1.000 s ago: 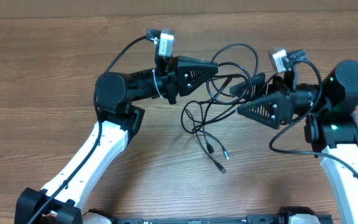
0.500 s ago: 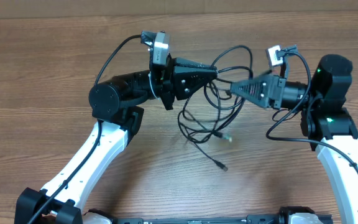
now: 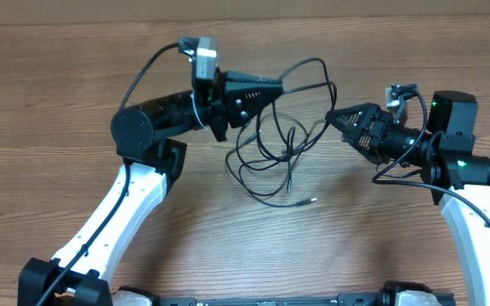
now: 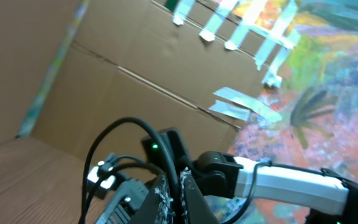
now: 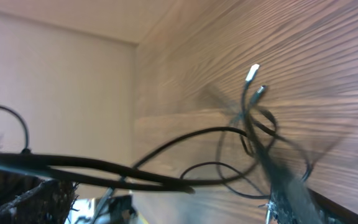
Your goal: Untangle cables
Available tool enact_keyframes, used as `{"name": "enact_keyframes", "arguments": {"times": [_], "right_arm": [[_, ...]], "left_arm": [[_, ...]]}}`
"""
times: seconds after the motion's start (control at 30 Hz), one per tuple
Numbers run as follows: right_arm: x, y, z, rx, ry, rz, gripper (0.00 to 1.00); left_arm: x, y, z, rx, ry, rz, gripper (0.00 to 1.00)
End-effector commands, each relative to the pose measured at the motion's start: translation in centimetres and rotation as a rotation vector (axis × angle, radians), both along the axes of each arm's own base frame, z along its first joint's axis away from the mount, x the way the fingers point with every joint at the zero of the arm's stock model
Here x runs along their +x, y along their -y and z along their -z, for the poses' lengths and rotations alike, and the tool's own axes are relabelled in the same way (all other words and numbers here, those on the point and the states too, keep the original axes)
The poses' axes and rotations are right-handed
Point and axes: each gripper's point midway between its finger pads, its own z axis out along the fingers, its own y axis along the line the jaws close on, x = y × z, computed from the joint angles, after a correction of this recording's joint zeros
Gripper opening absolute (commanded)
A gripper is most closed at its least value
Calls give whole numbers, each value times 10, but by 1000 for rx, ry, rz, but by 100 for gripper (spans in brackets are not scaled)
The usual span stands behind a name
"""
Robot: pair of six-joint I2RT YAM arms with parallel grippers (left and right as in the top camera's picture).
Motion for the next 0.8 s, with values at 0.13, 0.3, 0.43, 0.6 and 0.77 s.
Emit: {"name": "enact_keyframes", "arguments": {"times": [0.13, 0.3, 0.43, 0.6, 0.77], "right_arm": [[5, 21, -5, -127, 59, 108, 100], [-3, 31, -16, -184, 96, 171, 99], [-13, 36, -30, -213, 142, 206, 100], [-23, 39, -47, -230, 205, 235, 100], [-29, 41, -58, -242, 247, 256, 100]], "left_arm": [[16, -13, 2, 26, 22, -70, 4], [32, -10, 27, 98, -35, -111, 4], [55, -10, 61, 180, -124, -200, 4], [80, -19, 109, 297, -286, -341, 4], [100, -40, 158, 445, -409, -526, 4]]}}
